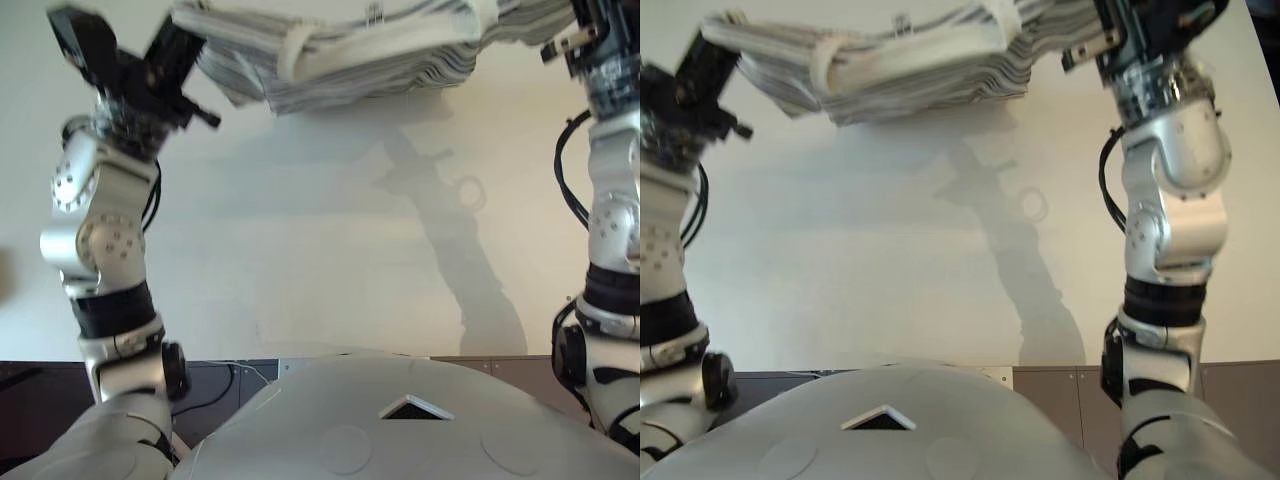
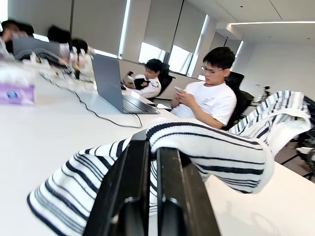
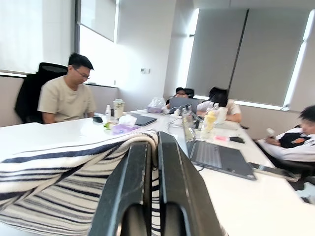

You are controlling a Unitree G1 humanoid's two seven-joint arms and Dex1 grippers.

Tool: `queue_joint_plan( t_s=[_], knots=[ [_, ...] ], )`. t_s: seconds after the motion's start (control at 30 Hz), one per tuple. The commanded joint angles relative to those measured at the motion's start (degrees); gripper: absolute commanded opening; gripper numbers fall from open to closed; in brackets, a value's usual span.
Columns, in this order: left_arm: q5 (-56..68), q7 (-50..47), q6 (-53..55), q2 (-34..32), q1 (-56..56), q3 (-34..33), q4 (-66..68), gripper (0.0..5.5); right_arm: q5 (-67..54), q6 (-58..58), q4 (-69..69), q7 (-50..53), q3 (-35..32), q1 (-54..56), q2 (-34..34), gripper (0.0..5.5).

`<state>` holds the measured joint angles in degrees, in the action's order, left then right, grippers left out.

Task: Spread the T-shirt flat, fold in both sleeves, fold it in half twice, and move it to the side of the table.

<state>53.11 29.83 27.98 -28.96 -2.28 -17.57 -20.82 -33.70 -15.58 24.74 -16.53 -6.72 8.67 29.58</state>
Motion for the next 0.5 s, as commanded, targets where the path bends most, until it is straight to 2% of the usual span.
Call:
queue_joint_plan(
  t_s=[0.03, 0.13, 0.23, 0.37, 0.5],
  knots=[
    [19.7, -5.3, 7.9, -3.7, -3.2, -10.0, -7.8, 0.12, -25.0, -12.2, 13.6, 2.2, -10.5, -2.7, 6.4, 0.1],
    [3.8, -11.6, 5.1, -1.9, 9.5, -1.3, 3.8, 0.12, -2.6, -11.5, -1.0, 4.5, 4.2, 8.1, 4.7, 0.1],
    [-17.0, -17.1, -4.0, 1.0, 25.6, 9.3, 22.1, 0.12, 18.7, 1.2, -26.8, 11.6, 14.1, 22.0, -3.0, 0.1],
    [-31.1, -19.0, -16.7, 4.9, 41.1, 14.6, 37.0, 0.12, 29.3, 15.2, -47.3, 19.4, 14.4, 39.9, -10.0, 0.1],
    [-38.0, -23.1, -28.1, 7.0, 55.5, 12.8, 47.9, 0.12, 34.8, 27.0, -58.0, 25.8, 11.1, 53.2, -11.2, 0.1]
  ],
)
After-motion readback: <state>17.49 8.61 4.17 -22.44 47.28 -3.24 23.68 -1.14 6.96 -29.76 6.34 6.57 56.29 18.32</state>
